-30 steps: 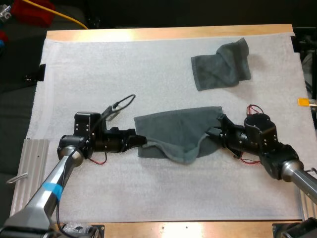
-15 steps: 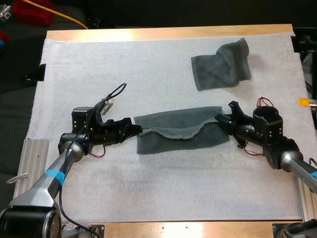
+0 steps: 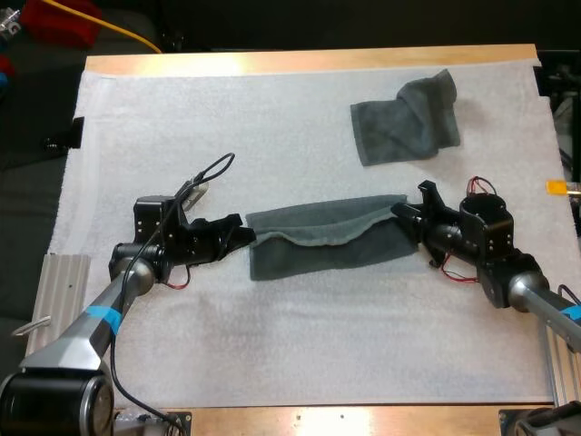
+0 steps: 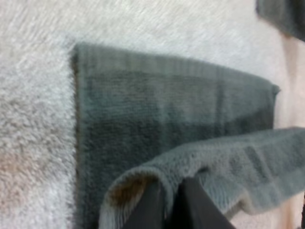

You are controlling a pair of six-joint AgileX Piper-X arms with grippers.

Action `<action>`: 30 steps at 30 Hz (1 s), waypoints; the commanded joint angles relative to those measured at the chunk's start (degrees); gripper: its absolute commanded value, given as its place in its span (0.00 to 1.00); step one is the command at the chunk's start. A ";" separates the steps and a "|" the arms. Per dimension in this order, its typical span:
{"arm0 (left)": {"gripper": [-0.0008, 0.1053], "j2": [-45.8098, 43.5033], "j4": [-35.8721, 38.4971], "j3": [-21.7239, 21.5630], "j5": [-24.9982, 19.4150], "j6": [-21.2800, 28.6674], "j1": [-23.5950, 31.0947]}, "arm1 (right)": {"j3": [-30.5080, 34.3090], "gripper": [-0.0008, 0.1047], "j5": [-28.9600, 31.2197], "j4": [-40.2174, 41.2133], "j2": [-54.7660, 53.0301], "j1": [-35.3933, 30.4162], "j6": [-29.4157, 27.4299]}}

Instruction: Pick towel from pile, fold and stack

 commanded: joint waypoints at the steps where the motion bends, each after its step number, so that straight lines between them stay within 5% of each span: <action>1: 0.18 0.16 -0.84 -0.36 0.01 -0.05 0.03 | -0.17 0.01 0.62 -0.46 -0.05 -0.12 0.07; 7: 0.70 0.34 -1.34 -0.36 0.78 -0.53 0.03 | -0.17 0.28 1.19 -1.57 -0.05 -0.12 0.07; 13: 0.61 0.34 -3.08 -0.36 5.77 -2.46 0.03 | -0.17 0.58 2.03 -7.85 -0.05 -0.12 0.07; 19: 0.61 0.20 -4.40 -0.36 13.96 -2.09 0.03 | -0.17 0.58 -3.70 -16.89 -0.05 -0.12 -2.78; 30: 0.61 -9.06 -4.42 -0.36 14.49 1.06 0.03 | -0.17 0.58 -5.77 -15.23 -5.34 -0.01 -11.15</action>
